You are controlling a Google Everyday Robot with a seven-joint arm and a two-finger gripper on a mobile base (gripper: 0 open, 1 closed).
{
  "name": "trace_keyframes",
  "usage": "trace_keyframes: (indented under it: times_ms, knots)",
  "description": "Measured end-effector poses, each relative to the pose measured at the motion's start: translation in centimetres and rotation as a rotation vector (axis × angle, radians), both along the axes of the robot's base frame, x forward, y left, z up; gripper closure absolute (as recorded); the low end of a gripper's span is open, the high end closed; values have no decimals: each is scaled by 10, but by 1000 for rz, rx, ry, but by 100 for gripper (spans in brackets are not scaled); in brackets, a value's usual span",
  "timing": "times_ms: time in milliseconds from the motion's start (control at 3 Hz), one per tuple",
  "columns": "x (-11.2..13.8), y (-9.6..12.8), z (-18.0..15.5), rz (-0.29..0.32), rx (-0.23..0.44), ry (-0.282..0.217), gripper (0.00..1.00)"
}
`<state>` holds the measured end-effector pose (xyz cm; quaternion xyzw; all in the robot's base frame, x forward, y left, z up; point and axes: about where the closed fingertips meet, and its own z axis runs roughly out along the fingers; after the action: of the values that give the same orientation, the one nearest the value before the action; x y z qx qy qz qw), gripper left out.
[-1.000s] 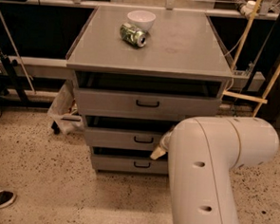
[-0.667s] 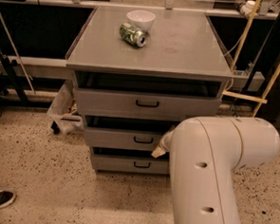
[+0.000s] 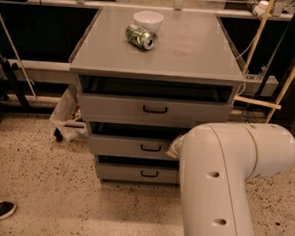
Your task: Open middle drawer
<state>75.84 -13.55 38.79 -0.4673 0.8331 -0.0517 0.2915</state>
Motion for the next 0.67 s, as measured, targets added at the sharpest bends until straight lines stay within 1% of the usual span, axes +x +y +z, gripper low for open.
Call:
trace_keyframes:
  times_ms: [333, 667]
  knots:
    - [0, 0, 9, 0, 0, 0, 85]
    - [0, 0, 15, 0, 0, 0, 100]
